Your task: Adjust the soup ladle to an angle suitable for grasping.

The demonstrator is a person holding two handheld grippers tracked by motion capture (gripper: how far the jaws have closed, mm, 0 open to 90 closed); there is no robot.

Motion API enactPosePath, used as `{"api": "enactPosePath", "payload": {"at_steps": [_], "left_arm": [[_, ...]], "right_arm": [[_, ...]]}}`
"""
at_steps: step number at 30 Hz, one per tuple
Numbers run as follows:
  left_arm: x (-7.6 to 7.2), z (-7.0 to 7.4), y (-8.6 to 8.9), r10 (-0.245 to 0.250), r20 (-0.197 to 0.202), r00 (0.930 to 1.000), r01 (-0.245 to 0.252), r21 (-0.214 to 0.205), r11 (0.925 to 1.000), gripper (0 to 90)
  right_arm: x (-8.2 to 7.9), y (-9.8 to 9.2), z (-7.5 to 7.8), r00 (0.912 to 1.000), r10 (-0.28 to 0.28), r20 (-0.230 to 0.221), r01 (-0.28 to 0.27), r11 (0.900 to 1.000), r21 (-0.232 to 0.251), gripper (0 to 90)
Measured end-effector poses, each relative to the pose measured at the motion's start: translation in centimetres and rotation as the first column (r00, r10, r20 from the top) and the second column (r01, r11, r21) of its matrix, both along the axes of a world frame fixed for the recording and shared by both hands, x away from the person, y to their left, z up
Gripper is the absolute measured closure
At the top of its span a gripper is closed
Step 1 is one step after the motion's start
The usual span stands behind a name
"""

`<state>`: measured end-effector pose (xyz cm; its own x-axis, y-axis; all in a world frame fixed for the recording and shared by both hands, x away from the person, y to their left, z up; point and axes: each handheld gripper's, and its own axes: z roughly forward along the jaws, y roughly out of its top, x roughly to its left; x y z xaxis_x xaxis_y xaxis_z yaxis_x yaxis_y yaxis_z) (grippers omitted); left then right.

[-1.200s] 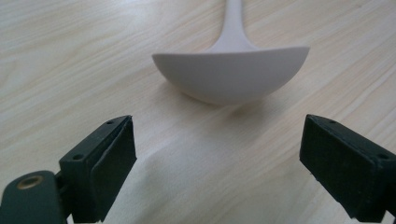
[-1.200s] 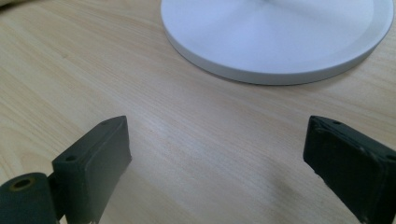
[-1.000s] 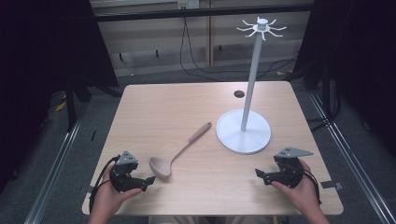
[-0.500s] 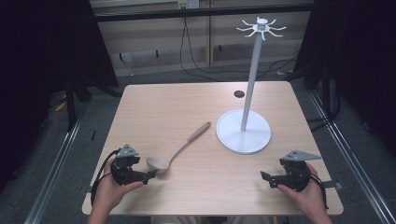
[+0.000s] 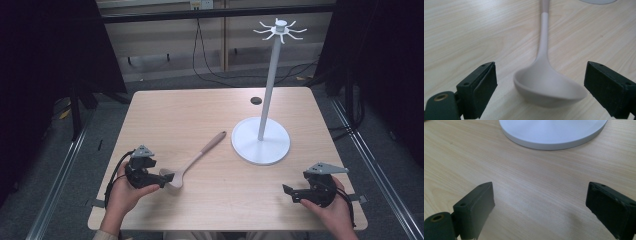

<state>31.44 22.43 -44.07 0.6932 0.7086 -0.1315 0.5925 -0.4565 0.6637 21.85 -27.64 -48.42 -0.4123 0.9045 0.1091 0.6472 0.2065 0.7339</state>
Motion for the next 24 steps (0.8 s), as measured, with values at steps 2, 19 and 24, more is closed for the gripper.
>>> {"api": "enactPosePath", "payload": {"at_steps": [2,19,24], "left_arm": [[0.4,0.2,-0.6,-0.013,-0.006,0.9999,0.013,0.011,0.9999,11.4],[3.6,0.4,-5.5,-0.089,-0.040,0.9952,0.093,0.101,0.9905,23.5],[4.4,-0.1,-6.7,-0.102,-0.044,0.9938,0.108,0.145,0.9835,44.8]], "right_arm": [[0.0,0.0,0.0,1.0000,-0.001,0.001,0.001,1.0000,0.003,7.7],[0.4,0.4,0.3,0.9998,0.016,0.010,-0.016,0.9999,0.000,8.2],[0.5,0.5,0.4,0.9996,0.025,0.015,-0.025,0.9997,-0.001,8.4]]}}
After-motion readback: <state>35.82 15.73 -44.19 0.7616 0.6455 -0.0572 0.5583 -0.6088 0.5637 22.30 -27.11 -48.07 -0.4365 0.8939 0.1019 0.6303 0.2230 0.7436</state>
